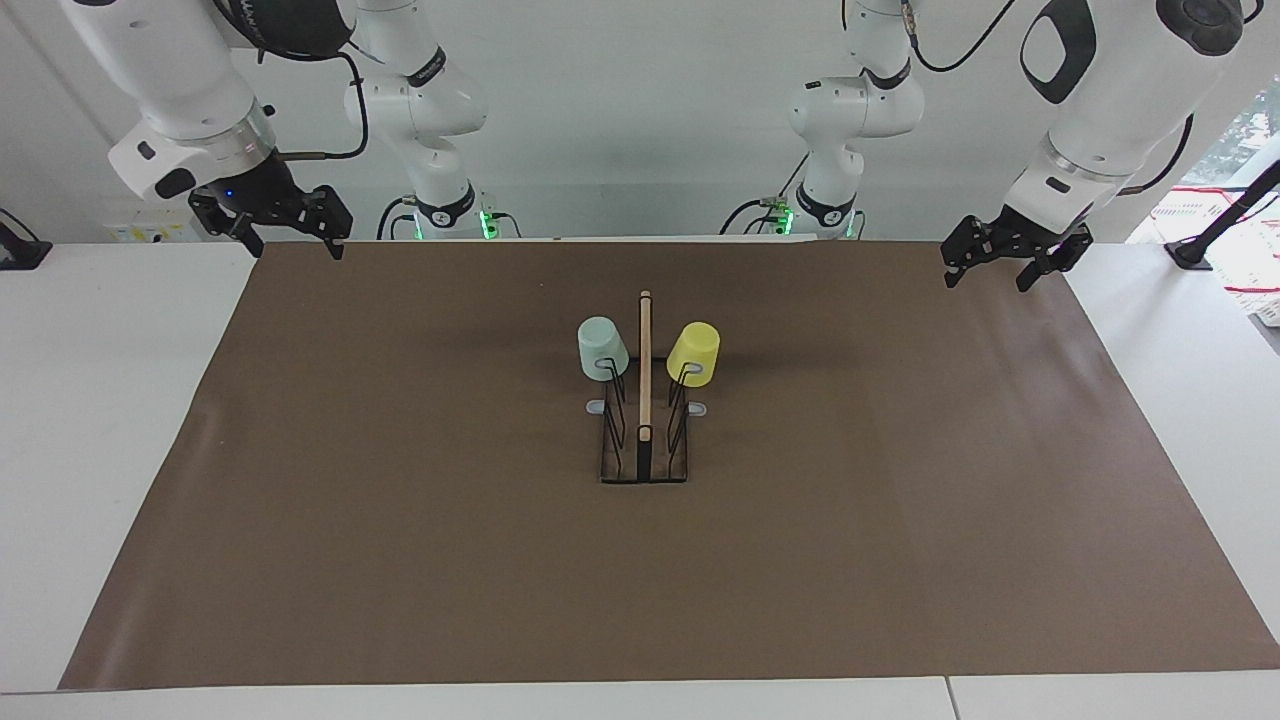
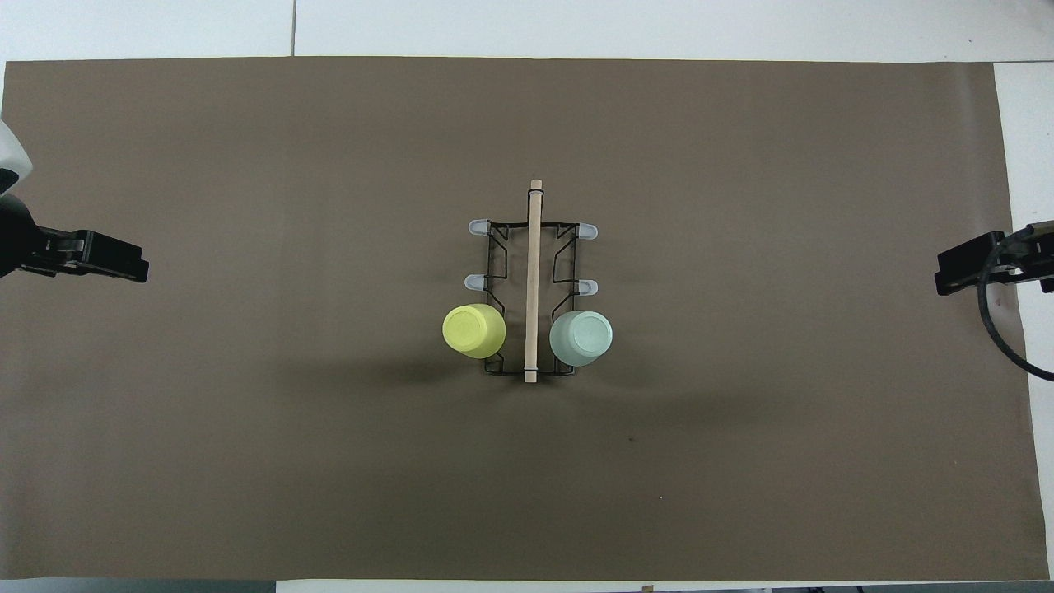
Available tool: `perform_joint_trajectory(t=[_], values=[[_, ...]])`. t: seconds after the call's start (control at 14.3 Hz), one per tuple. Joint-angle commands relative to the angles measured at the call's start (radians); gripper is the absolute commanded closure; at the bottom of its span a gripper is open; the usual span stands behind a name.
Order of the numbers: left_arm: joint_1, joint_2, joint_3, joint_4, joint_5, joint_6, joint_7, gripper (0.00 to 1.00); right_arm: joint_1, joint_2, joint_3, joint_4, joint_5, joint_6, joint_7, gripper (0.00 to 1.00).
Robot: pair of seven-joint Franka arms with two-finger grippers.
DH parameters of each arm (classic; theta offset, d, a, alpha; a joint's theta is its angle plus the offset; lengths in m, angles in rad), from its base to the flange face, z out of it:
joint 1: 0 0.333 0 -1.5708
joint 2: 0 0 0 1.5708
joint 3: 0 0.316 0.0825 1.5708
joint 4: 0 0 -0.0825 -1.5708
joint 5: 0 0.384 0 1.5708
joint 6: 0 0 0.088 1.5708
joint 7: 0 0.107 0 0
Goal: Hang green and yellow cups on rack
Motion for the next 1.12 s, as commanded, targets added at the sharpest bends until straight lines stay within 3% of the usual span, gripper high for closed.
perform_joint_trajectory(t=[0.0, 0.49, 1.05], values=[[0.005, 0.002, 0.002, 0.008, -0.008, -0.006, 0.011, 0.0, -0.034, 0.002, 0.022, 0.019, 0.001, 0.0, -0.02, 0.0], [0.003, 0.002, 0.001, 0.008, -0.008, -0.006, 0.011, 0.0, -0.028, -0.056, 0.025, -0.021, 0.012, 0.023, -0.011, 0.0], [0.005, 0.002, 0.002, 0.008, -0.008, -0.006, 0.011, 0.0, -0.038, -0.048, 0.022, -0.023, 0.027, 0.076, 0.038, 0.0]])
